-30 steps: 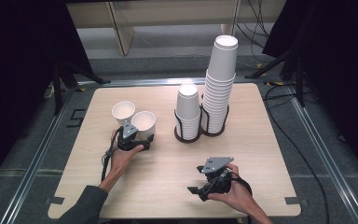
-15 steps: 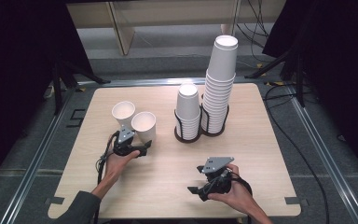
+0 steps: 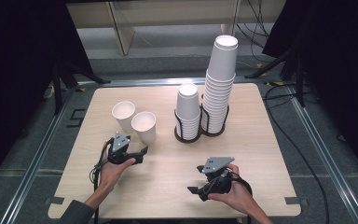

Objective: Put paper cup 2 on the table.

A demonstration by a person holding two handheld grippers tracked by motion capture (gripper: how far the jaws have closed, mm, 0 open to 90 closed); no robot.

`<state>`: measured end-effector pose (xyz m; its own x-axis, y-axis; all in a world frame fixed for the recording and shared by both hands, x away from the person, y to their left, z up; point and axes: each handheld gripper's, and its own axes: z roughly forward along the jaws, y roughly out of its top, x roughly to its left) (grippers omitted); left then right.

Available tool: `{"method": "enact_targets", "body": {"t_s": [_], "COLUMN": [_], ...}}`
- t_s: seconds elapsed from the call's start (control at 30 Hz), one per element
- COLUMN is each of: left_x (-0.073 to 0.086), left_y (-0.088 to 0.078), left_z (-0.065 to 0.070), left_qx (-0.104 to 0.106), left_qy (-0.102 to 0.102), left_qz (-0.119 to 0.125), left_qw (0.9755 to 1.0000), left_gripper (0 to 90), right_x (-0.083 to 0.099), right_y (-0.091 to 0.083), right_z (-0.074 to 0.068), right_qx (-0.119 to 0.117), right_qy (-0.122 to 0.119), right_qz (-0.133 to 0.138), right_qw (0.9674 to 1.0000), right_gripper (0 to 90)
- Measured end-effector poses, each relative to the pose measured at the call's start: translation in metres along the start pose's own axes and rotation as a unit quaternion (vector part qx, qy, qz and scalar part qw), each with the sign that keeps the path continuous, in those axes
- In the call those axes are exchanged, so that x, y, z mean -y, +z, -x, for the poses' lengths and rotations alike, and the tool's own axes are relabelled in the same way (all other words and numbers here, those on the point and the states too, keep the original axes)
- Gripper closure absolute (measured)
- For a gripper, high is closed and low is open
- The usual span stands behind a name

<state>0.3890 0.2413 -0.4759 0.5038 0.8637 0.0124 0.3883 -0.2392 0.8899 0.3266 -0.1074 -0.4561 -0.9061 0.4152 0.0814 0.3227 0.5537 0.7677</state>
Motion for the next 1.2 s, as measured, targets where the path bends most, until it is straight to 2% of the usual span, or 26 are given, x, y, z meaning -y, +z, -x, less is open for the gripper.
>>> {"method": "enact_targets", "body": {"t_s": [0.37, 0.47, 0.63, 0.8, 0.83, 0.87, 1.0, 1.07, 1.1, 1.2], "left_x": [0.005, 0.006, 0.008, 0.01, 0.012, 0.012, 0.015, 0.015, 0.015, 0.015], "left_y": [-0.026, -0.034, -0.041, -0.048, -0.048, -0.05, -0.051, -0.054, -0.053, -0.056], "left_z": [0.01, 0.015, 0.021, 0.026, 0.028, 0.03, 0.036, 0.039, 0.041, 0.044], "left_qx": [0.02, 0.027, 0.041, 0.042, 0.045, 0.042, 0.053, 0.053, 0.059, 0.063], "left_qy": [-0.006, -0.005, -0.017, -0.013, -0.016, -0.015, -0.007, -0.001, -0.006, 0.002], "left_qz": [0.017, 0.018, 0.024, 0.021, 0.029, 0.022, 0.028, 0.019, 0.031, 0.028], "left_qw": [0.9996, 0.9995, 0.9987, 0.9988, 0.9984, 0.9988, 0.9982, 0.9984, 0.9977, 0.9976], "left_gripper": [14.4, 14.4, 14.4, 14.4, 14.4, 14.4, 14.4, 14.4, 14.4, 14.4], "right_x": [0.0, 0.0, 0.0, 0.0, 0.0, 0.0, 0.0, 0.0, 0.0, 0.001], "right_y": [-0.001, -0.002, -0.003, -0.003, -0.003, -0.003, -0.003, -0.003, -0.003, -0.004], "right_z": [0.001, 0.001, 0.002, 0.002, 0.002, 0.002, 0.003, 0.003, 0.002, 0.002], "right_qx": [0.007, 0.006, 0.006, 0.005, 0.005, 0.005, 0.006, 0.006, 0.006, 0.006], "right_qy": [0.0, 0.008, 0.012, 0.014, 0.014, 0.016, 0.017, 0.017, 0.018, 0.02], "right_qz": [0.006, 0.009, 0.016, 0.016, 0.016, 0.015, 0.016, 0.016, 0.016, 0.018], "right_qw": [1.0, 0.9999, 0.9998, 0.9998, 0.9998, 0.9998, 0.9997, 0.9997, 0.9997, 0.9996], "right_gripper": [20.1, 19.9, 19.6, 19.3, 19.2, 19.2, 19.1, 19.1, 19.1, 19.0]}}
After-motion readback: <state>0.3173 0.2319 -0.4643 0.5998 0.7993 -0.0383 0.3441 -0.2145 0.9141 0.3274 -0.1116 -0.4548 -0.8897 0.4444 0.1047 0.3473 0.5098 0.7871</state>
